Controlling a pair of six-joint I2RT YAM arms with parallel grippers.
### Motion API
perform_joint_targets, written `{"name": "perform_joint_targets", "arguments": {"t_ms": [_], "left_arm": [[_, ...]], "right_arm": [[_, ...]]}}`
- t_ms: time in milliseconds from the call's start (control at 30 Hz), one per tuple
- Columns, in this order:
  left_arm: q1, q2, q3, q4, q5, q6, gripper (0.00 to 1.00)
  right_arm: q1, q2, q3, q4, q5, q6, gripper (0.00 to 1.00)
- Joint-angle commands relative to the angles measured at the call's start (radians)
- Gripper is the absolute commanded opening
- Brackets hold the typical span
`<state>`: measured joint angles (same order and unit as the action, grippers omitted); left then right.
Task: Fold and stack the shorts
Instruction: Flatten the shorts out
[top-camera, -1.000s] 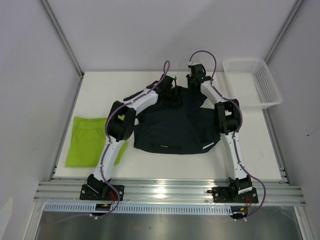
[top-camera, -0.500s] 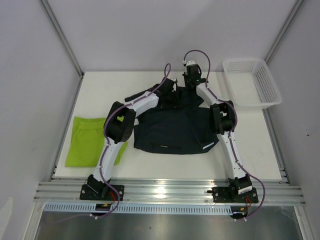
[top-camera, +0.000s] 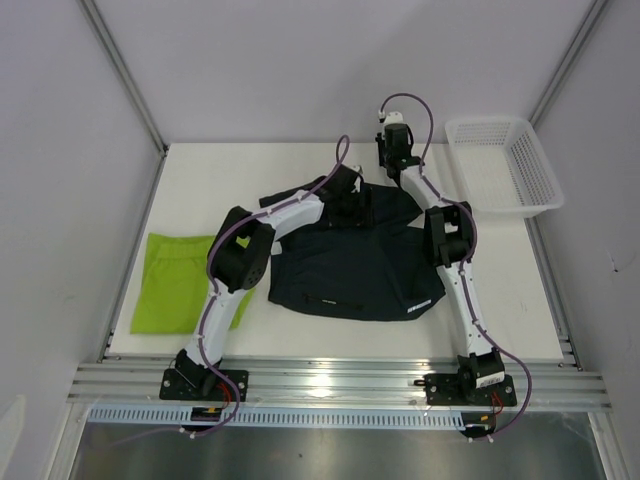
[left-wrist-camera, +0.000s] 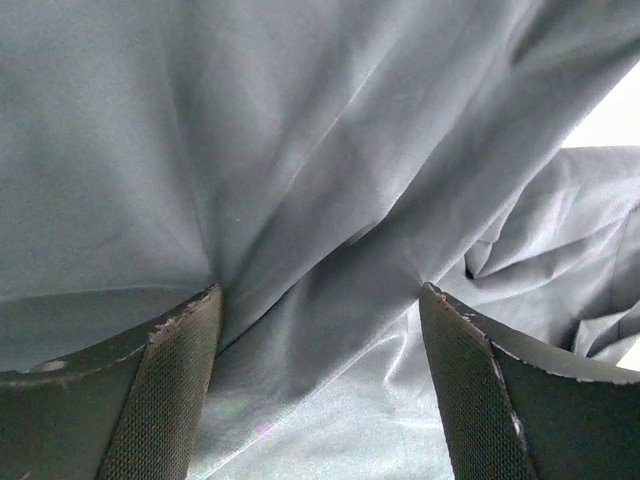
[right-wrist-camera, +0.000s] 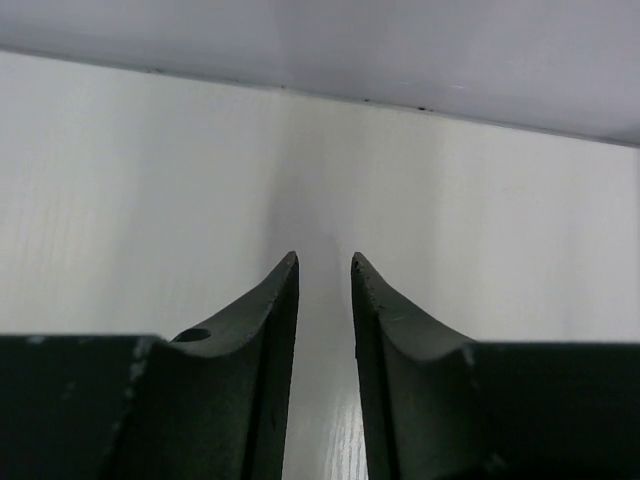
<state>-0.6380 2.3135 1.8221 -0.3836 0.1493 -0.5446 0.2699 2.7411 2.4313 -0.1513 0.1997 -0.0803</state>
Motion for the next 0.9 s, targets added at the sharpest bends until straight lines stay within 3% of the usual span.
{"name": "perform_joint_targets", "arguments": {"t_ms": [0, 67, 100, 200, 300, 567, 867], "left_arm": [[-0.012, 0.001, -0.035, -0.136, -0.022, -0.026, 0.82], [-0.011, -0.022, -0.047, -0.121, -0.037, -0.028, 0.82], [-0.008, -0.032, -0.052, -0.112, -0.04, -0.031, 0.82], [-0.002, -0.077, -0.104, -0.06, -0.034, -0.015, 0.82], [0.0, -0.08, -0.086, -0.106, -0.048, 0.02, 0.81], [-0.002, -0.078, -0.084, -0.182, -0.027, 0.046, 0.8], [-0.011, -0.114, -0.132, -0.144, -0.044, 0.044, 0.8]], "right_arm": [[-0.006, -0.078, 0.034, -0.014, -0.118, 0.002, 0.31], [-0.012, -0.162, -0.018, -0.077, -0.23, -0.024, 0.35], [-0.017, -0.193, -0.094, -0.092, -0.27, -0.035, 0.44], [-0.055, -0.282, -0.197, -0.163, -0.456, -0.047, 0.47], [-0.095, -0.323, -0.228, -0.238, -0.592, -0.076, 0.49], [-0.057, -0.33, -0.227, -0.419, -0.58, -0.309, 0.61], [-0.014, -0.34, -0.296, -0.422, -0.516, -0.401, 0.56]]}}
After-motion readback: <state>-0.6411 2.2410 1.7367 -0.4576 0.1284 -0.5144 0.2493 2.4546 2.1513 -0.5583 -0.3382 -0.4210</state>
